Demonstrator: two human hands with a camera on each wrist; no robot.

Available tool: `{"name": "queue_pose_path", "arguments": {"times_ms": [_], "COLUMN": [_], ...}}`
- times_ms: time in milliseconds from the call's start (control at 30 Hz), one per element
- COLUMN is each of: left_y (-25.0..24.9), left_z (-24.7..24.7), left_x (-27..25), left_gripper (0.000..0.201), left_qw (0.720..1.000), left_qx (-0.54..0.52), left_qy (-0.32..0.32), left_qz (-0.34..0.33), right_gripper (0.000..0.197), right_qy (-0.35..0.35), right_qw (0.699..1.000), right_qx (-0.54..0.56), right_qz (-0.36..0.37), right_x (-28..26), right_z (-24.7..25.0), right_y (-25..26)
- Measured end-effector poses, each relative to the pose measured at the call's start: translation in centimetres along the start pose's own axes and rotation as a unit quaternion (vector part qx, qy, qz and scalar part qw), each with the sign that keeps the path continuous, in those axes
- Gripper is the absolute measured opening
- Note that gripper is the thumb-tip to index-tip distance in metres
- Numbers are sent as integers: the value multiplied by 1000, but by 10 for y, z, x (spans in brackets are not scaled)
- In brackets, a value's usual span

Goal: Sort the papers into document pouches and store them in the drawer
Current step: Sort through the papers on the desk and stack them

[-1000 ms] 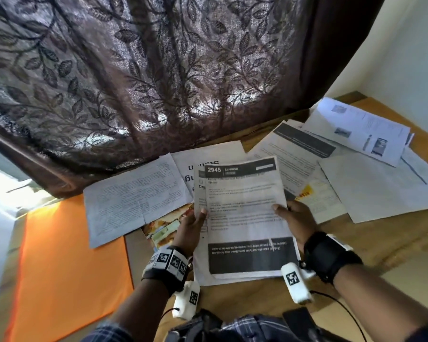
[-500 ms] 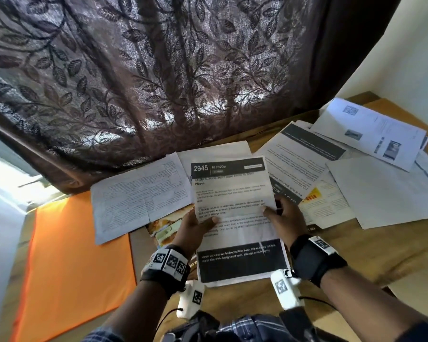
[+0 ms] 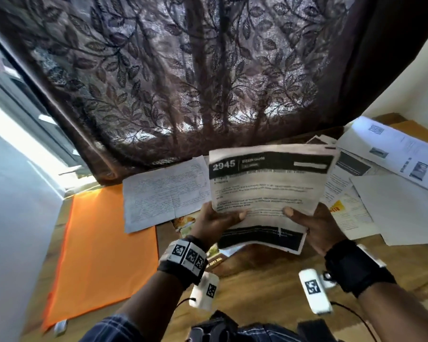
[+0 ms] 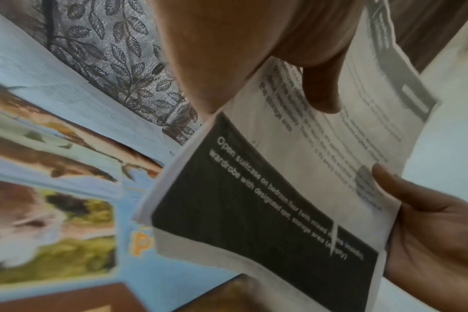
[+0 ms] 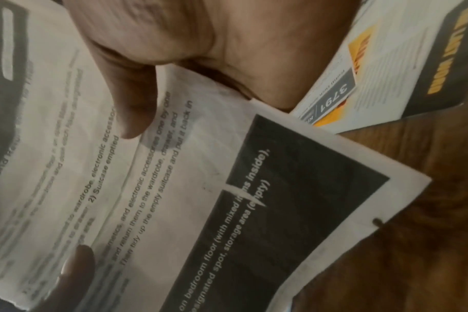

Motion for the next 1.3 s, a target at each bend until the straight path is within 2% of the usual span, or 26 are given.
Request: {"name": "queue_pose_path", "arguments": {"times_ms": [133,200,267,300,367,400,467,533,667,733,867,1033,1100,1167,1300], "left_y": [24,31,32,29,22,20,18,21,30,31,26,16,7,-6,-35], "left_z": [22,41,67,80,102,108,113,114,108,107,102,95,90,75,30], "left_x": [3,10,18,19,17,17,20,29,47,53,58,59,56,51,44], "left_gripper": [30,29,30,28,21,23,33,45,62,59,43,30,28,28,26], "left_qw": [994,986,957,922,814,770,723,702,686,677,630,634,649,673,761], "left_qx": [103,165,286,377,556,616,677,702,723,732,776,773,759,737,643], "left_qy": [15,12,-36,-88,-166,-166,-135,-114,-79,-74,-42,-29,-40,-52,-67], "left_qz": [25,7,7,14,13,-2,-21,-29,-11,3,-14,-18,-18,-32,-52], "right_gripper": [34,30,24,25,43,50,36,18,17,18,21,15,15,14,16], "right_qy": [-12,-43,-105,-135,-170,-178,-205,-227,-250,-262,-279,-277,-273,-271,-244], "right_qw": [998,996,992,987,979,977,973,969,963,960,956,955,956,956,962], "right_qx": [-58,-77,-74,-81,-111,-117,-100,-88,-79,-68,-55,-69,-73,-69,-61], "right_qz": [11,28,13,2,-17,-20,-28,-42,-63,-69,-73,-77,-83,-92,-101], "right_x": [-9,-13,-17,-20,-27,-31,-40,-49,-63,-69,-75,-74,-72,-70,-67], "right_z": [-4,-7,-4,0,8,10,7,1,-4,-6,-11,-14,-15,-14,-19], "right_y": [-11,-8,-9,-13,-22,-27,-33,-38,-51,-55,-54,-51,-51,-53,-58]}}
Point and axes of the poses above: each hand's wrist, its own x-axis towards the middle knuckle, its own z-axis out of the back of the hand, y = z × x, the point moved 2 cm from there along x, towards the middle knuckle, and after that the axes turned 9 degrees about z, right-handed, at the moved point
